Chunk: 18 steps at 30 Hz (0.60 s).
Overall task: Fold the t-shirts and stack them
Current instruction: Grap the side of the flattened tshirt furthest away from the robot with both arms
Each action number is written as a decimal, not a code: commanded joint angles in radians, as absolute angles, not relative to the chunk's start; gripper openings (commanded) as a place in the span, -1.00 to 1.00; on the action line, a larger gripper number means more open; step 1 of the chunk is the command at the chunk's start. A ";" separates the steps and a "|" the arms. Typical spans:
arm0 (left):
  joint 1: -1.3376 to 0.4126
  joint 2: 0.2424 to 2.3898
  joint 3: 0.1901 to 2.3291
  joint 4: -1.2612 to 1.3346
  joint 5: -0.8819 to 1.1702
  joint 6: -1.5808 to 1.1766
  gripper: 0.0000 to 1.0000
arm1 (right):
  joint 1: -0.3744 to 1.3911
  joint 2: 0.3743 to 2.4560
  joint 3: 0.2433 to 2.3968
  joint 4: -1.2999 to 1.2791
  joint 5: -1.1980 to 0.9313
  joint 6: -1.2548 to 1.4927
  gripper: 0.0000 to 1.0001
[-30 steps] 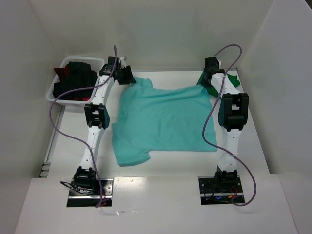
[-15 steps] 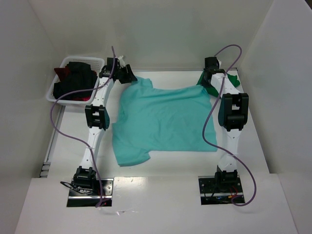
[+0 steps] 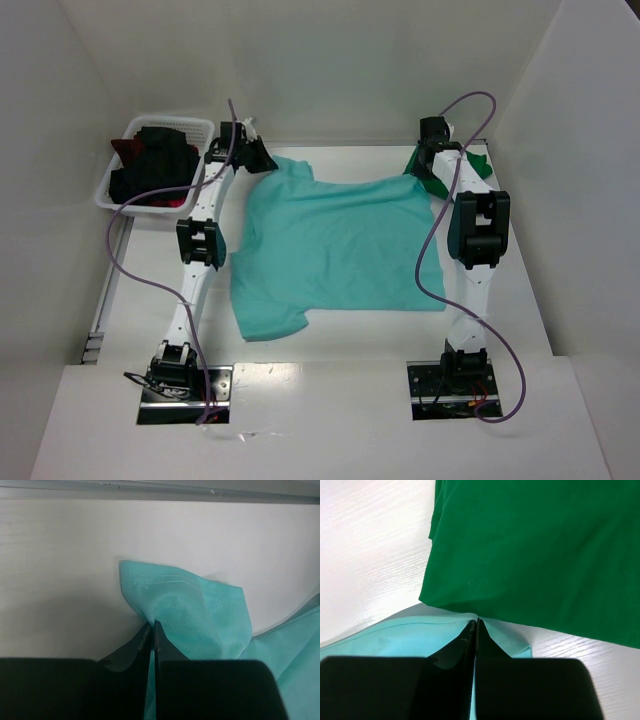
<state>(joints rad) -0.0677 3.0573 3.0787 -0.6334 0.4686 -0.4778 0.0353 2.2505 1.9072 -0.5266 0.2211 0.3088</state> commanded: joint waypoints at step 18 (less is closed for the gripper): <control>0.020 2.786 3.122 -0.747 0.241 -0.362 -1.00 | 0.011 2.276 2.016 -0.500 0.202 0.318 -1.00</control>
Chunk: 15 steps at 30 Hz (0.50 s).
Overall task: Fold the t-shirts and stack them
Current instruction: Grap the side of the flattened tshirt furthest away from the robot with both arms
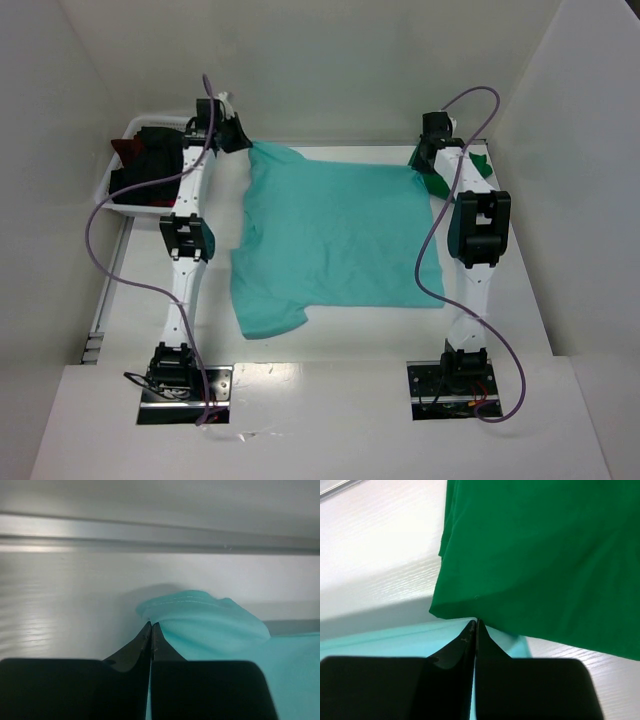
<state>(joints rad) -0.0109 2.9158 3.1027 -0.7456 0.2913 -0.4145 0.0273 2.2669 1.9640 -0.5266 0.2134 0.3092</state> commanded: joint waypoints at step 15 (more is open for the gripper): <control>0.009 2.634 2.939 -0.718 0.318 -0.179 -1.00 | 0.011 2.286 2.014 -0.457 0.150 0.307 -1.00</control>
<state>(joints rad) 0.0059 2.7102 2.9620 -0.7330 0.3012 -0.2459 0.0242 2.2719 1.9640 -0.5014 0.1497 0.3180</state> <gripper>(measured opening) 0.004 0.004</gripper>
